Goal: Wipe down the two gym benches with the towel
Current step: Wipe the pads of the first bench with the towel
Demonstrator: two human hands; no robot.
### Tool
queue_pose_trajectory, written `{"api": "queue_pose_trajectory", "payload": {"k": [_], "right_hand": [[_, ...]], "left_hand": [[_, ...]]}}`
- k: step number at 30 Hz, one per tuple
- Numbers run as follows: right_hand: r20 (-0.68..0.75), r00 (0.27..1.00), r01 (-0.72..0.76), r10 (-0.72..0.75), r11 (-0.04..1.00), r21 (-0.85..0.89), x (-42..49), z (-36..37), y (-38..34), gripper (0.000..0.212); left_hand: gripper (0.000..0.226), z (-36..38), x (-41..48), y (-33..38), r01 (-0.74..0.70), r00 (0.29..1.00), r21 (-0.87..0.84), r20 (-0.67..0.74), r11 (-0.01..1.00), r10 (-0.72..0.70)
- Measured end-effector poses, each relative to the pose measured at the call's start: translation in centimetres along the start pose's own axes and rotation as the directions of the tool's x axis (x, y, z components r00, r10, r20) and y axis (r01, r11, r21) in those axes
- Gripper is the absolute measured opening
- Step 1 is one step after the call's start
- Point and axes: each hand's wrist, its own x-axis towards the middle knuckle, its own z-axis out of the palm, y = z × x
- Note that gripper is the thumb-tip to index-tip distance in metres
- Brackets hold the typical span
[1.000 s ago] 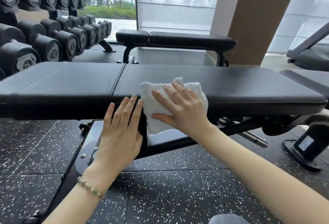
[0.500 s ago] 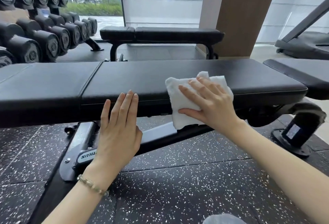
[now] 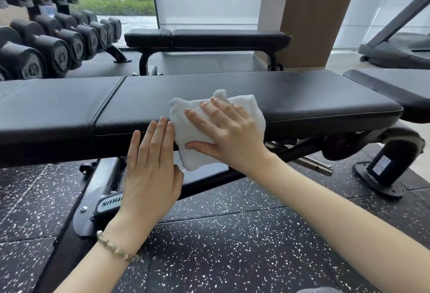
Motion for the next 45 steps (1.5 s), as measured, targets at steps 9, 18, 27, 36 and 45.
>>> {"api": "queue_pose_trajectory", "payload": {"k": [9, 18, 27, 36, 45], "right_hand": [[0.037, 0.999, 0.027, -0.026, 0.999, -0.026, -3.4, -3.4, 7.0, 0.052], [0.039, 0.999, 0.002, 0.001, 0.998, -0.067, -6.7, -6.0, 13.4, 0.053], [0.056, 0.998, 0.013, -0.010, 0.999, -0.051, -9.5, -8.6, 19.5, 0.050], [0.119, 0.993, 0.005, -0.004, 1.000, -0.006, -12.9, -11.4, 26.7, 0.049], [0.188, 0.982, -0.017, -0.028, 0.972, 0.234, -15.1, -12.4, 31.6, 0.043]], "left_hand": [[0.066, 1.0, 1.8, 5.3, -0.094, 0.995, -0.017, 0.032, 0.995, 0.094], [0.063, 2.8, 4.7, 12.0, -0.136, 0.991, -0.044, -0.021, 0.990, 0.135], [0.060, 3.7, 7.7, 18.7, -0.081, 0.997, -0.104, -0.014, 0.991, 0.080], [0.064, 4.5, 9.9, 25.8, -0.136, 0.988, -0.036, 0.068, 0.990, 0.138], [0.073, 4.4, 12.3, 30.2, -0.149, 0.968, 0.017, 0.204, 0.989, 0.143]]}}
